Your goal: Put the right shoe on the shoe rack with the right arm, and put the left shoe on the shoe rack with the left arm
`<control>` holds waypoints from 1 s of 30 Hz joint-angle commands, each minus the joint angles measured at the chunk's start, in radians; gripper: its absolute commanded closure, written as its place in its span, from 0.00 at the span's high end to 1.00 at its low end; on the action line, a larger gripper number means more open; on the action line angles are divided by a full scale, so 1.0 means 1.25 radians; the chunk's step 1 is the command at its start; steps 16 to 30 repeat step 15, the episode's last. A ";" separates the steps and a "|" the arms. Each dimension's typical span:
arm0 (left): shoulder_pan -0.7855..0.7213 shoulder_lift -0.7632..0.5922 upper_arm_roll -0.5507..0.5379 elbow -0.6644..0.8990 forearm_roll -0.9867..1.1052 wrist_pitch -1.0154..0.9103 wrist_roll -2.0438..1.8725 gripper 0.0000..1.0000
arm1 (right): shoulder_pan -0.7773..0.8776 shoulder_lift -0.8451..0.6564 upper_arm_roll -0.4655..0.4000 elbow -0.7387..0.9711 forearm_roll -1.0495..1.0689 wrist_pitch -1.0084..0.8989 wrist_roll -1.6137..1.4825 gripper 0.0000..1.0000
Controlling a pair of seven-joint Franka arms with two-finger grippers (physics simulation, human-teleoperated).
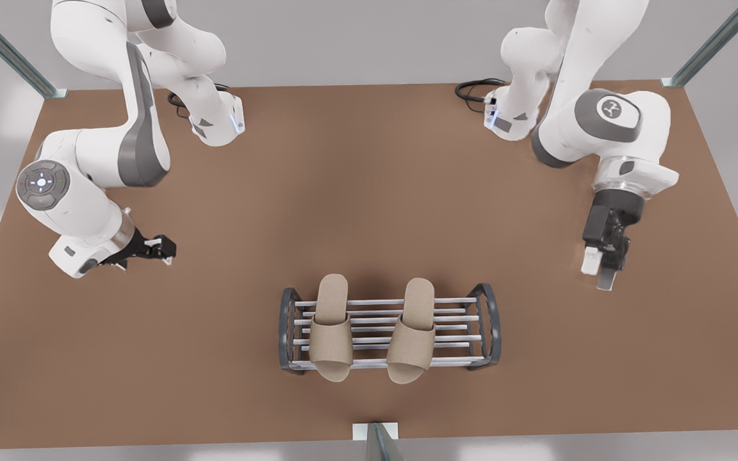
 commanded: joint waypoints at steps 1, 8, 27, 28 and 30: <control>0.063 0.011 0.071 -0.008 1.147 -1.029 -0.359 1.00 | 0.000 -0.001 0.000 0.001 0.001 -0.033 0.055 1.00; 0.011 0.152 -0.080 0.194 1.178 -1.105 -0.595 1.00 | 0.000 0.000 -0.001 0.001 0.004 -0.044 0.051 1.00; 0.011 0.169 -0.066 0.297 1.175 -1.216 -0.602 1.00 | -0.001 0.001 -0.001 0.001 0.006 -0.041 0.040 1.00; 0.011 0.169 -0.066 0.297 1.175 -1.216 -0.602 1.00 | -0.001 0.001 -0.001 0.001 0.006 -0.041 0.040 1.00; 0.011 0.169 -0.066 0.297 1.175 -1.216 -0.602 1.00 | -0.001 0.001 -0.001 0.001 0.006 -0.041 0.040 1.00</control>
